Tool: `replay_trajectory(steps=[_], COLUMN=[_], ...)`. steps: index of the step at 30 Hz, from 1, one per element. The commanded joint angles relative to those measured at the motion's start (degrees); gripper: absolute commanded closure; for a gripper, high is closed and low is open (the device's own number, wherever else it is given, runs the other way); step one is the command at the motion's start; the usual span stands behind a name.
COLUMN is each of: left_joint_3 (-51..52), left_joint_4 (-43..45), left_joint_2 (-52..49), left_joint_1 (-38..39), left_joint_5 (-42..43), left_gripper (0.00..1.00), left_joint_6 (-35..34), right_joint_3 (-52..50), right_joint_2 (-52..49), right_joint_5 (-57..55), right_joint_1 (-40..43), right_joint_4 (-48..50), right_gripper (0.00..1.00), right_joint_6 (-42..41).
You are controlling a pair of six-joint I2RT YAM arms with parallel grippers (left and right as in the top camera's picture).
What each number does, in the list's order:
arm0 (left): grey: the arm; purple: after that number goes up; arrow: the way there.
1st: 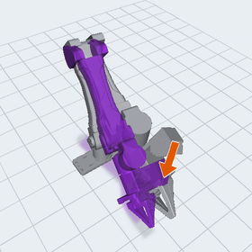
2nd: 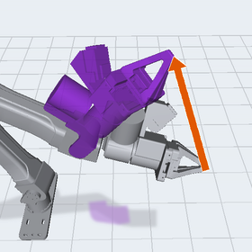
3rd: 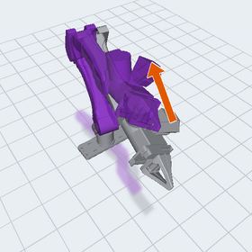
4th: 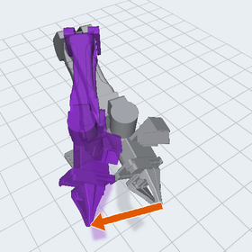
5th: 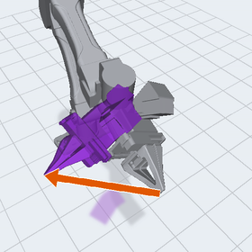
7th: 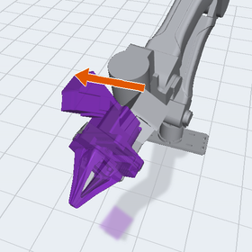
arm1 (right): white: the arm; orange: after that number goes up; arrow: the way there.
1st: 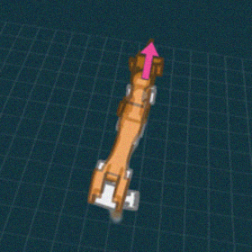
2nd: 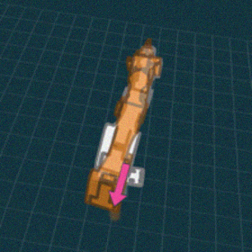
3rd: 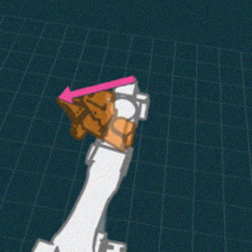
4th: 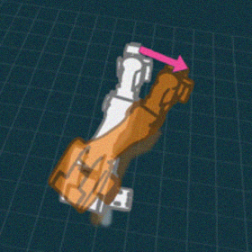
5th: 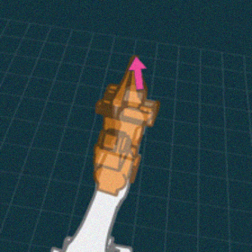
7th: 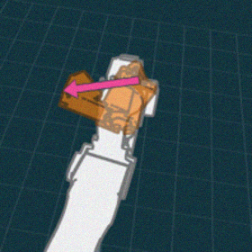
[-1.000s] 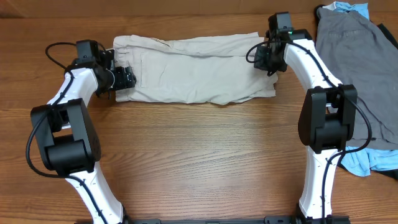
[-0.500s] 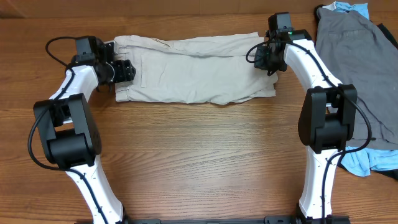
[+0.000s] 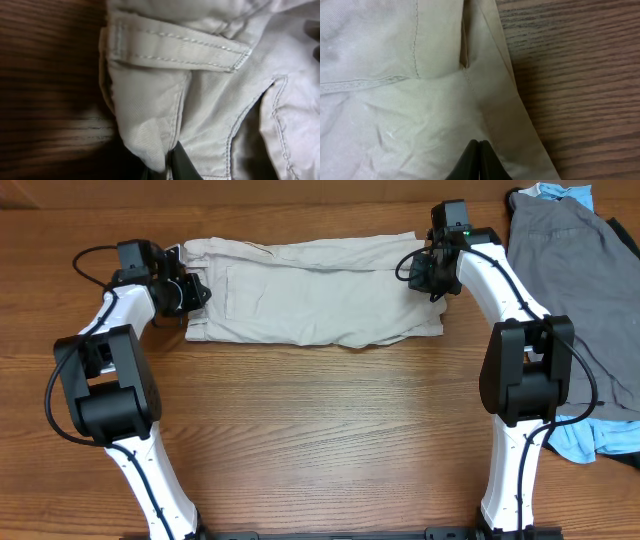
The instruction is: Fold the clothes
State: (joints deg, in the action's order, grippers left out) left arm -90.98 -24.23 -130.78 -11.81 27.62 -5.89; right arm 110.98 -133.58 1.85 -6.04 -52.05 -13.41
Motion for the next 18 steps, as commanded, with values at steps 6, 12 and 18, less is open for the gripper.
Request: replay_trajectory(steps=[6,12,18], left_joint_3=[-2.27,-9.7,-14.99], left_joint_4=[-17.53,-27.85,-33.83], left_joint_2=[-0.79,7.82,11.37], left_joint_1=[-4.55,-6.82,-6.78], left_joint_5=[-3.56,-3.63,-4.07], left_gripper=[0.96,0.96,0.96], left_joint_6=[0.44,3.87,5.99], right_joint_3=[-0.07,-0.07,0.11], right_joint_2=[-0.17,-0.17,-0.17], right_joint_5=[2.08,7.32,14.21], right_joint_1=[-0.09,-0.11,-0.15], right_joint_4=[-1.31,-3.67,-4.07], right_gripper=[0.96,0.96,0.96], right_joint_6=[0.33,0.35,1.33])
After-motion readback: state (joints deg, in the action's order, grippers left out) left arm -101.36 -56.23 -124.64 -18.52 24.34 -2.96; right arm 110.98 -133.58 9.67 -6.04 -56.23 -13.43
